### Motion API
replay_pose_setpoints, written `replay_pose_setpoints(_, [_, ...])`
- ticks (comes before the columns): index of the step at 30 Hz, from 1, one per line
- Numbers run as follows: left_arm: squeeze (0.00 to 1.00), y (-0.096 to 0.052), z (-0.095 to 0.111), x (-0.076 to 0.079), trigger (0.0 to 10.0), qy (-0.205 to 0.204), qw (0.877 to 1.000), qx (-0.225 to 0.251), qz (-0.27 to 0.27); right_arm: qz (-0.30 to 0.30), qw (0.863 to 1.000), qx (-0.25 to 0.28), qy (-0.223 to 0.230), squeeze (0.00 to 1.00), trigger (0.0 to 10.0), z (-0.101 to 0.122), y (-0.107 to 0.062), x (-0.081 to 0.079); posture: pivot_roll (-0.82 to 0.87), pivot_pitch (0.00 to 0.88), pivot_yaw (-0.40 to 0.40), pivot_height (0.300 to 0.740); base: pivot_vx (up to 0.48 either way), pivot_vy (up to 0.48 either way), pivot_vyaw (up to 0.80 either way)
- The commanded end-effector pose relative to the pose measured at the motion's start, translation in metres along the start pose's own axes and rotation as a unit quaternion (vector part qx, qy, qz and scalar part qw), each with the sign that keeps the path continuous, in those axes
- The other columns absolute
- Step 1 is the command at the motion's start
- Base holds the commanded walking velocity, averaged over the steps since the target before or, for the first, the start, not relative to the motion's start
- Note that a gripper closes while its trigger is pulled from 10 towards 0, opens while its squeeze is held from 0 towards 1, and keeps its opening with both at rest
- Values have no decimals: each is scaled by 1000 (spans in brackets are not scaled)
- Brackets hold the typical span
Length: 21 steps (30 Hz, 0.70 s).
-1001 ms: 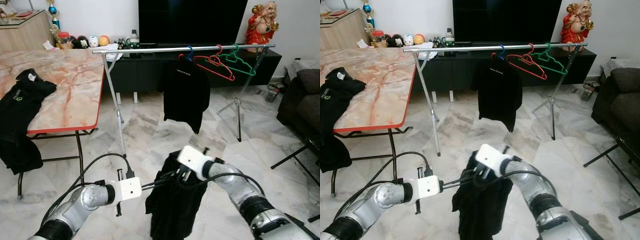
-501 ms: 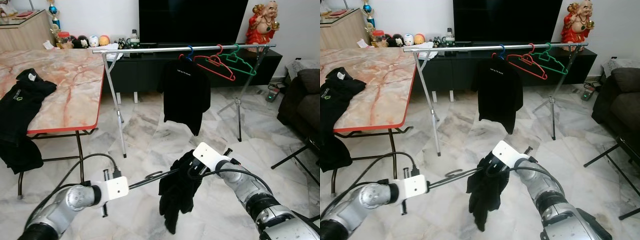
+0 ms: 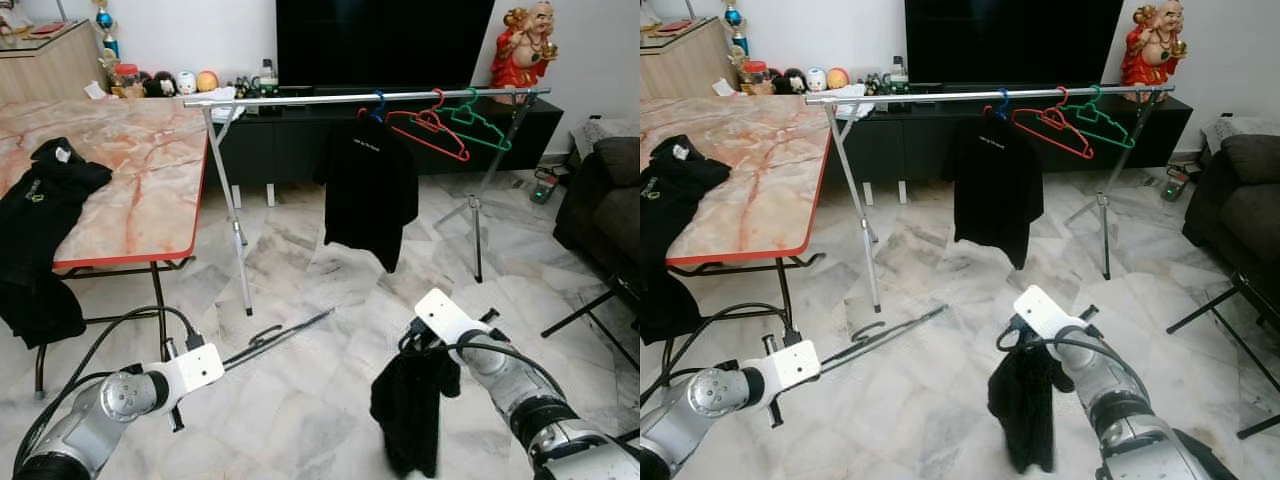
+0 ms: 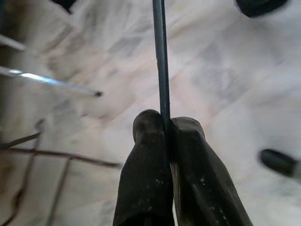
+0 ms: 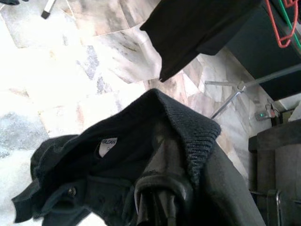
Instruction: Hang hanger
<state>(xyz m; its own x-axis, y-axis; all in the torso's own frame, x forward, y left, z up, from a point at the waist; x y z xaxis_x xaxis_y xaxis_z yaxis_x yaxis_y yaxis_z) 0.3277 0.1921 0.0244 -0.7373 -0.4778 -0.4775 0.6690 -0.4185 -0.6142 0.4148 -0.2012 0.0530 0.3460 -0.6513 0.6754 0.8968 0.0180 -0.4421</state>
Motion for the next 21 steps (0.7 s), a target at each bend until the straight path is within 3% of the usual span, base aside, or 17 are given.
replay_pose_setpoints(1, [0,0,3,0,10000,-31,999,7,-1,-22,999,30,26,0,10000,17,1,10,141,0,-23,740,0,0,0])
replay_pose_setpoints(3, [0,1,4,-1,10000,-38,999,8,4,-22,999,35,33,0,10000,20,1,10,141,0,-23,740,0,0,0])
replay_pose_setpoints(6, [0,9,13,7,10000,-93,995,40,13,-23,997,54,49,0,10000,32,2,8,136,0,-21,740,0,0,0])
replay_pose_setpoints(10, [0,10,15,21,10000,-75,996,38,-16,-33,997,50,46,0,10000,30,1,13,136,0,-20,740,0,0,0])
replay_pose_setpoints(13, [0,5,18,38,10000,-50,995,43,-77,-24,998,45,41,0,10000,30,2,15,133,0,-15,740,0,0,0])
replay_pose_setpoints(14, [0,1,13,43,10000,-15,994,23,-104,-4,998,52,20,0,10000,35,2,10,138,0,-13,740,0,0,0])
replay_pose_setpoints(17, [0,-2,6,43,10000,1,993,-4,-121,9,998,60,9,0,10000,40,3,6,142,0,-11,740,0,0,0])
replay_pose_setpoints(21, [0,-2,6,43,10000,1,993,-4,-121,9,998,60,9,0,10000,40,3,6,142,0,-11,740,0,0,0])
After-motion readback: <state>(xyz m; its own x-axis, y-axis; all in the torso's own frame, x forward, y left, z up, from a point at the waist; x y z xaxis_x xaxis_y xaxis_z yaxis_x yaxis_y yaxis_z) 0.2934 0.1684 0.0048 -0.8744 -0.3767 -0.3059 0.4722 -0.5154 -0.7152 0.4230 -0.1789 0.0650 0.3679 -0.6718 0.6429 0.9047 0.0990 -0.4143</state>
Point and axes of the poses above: a point about 5 cm out from each wrist's last joint towards the gripper, its own y axis pointing out of the wrist towards the gripper, its own z axis along the axis of the wrist's last joint, x = y × z, the point moved 6 cm from there along y, pointing out of the wrist towards the gripper, and after that the axes turned 1 degree about -y, right-handed, at the moved point
